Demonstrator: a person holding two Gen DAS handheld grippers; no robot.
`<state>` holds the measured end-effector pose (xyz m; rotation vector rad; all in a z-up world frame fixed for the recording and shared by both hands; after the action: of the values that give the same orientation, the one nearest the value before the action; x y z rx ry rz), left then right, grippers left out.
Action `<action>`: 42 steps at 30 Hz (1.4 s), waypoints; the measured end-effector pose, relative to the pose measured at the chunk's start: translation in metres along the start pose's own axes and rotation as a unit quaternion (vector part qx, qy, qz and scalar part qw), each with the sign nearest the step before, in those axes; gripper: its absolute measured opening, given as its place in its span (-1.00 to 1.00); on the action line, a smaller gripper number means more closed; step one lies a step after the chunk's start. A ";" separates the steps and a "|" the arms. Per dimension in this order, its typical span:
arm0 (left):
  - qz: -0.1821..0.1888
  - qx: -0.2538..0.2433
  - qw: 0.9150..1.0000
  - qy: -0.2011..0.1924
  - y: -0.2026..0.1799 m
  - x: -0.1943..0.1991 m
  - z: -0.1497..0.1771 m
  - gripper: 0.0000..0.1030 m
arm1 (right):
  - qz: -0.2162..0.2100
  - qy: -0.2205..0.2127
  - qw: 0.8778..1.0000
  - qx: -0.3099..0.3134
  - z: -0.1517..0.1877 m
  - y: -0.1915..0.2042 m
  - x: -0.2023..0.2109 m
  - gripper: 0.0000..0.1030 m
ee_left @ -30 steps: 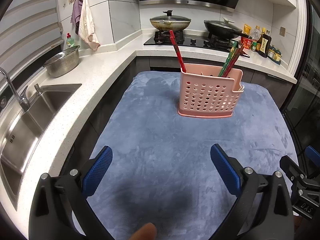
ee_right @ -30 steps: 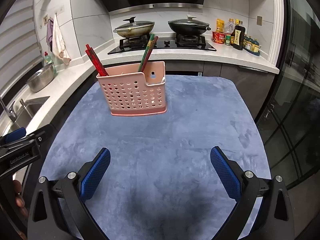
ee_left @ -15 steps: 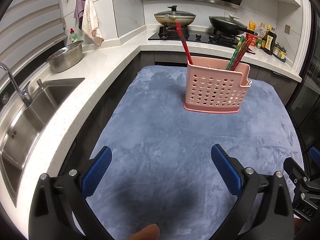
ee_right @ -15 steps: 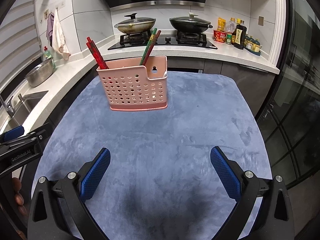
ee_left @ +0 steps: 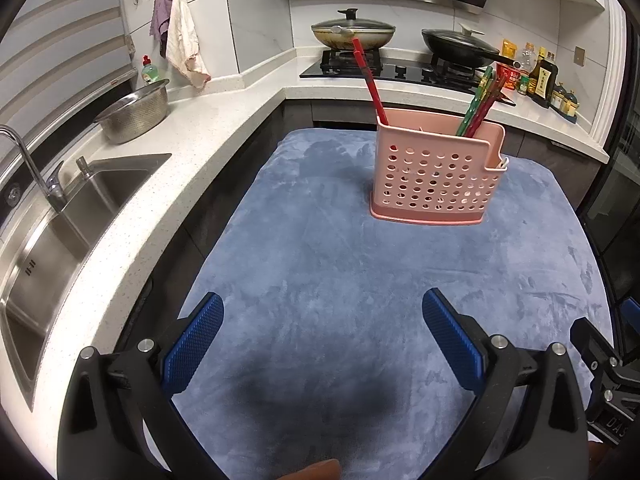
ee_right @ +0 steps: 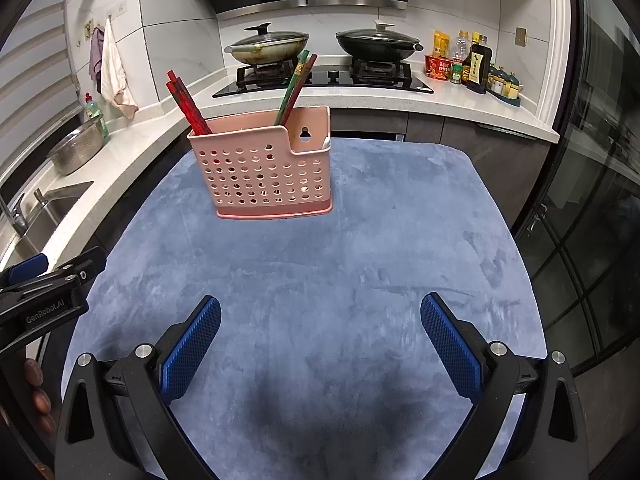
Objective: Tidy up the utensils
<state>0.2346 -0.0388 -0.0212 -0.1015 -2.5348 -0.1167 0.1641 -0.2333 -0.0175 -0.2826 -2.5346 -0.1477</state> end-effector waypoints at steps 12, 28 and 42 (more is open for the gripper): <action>-0.008 0.001 1.000 -0.006 0.004 0.002 -0.001 0.85 | 0.004 -0.004 1.000 0.000 0.000 -0.002 0.000 0.87; -0.012 0.002 1.000 -0.006 0.007 0.001 -0.004 0.85 | 0.009 -0.004 1.000 -0.005 0.001 -0.006 0.001 0.87; -0.015 0.001 1.000 -0.011 0.009 0.003 -0.006 0.85 | 0.011 -0.004 1.000 -0.005 0.000 -0.008 0.002 0.87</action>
<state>0.2365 -0.0306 -0.0146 -0.0633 -2.5585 -0.1262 0.1607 -0.2405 -0.0169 -0.3157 -2.5388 -0.1501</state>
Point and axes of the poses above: each gripper's, at about its wrist camera, not at the fingertips, and x roughly against the way its jaws point, y to its left, z to its underside, the point moved 6 cm from there along -x, roughly the way its jaws point, and after that the axes turned 12 degrees about -y, right-handed, at the moved point
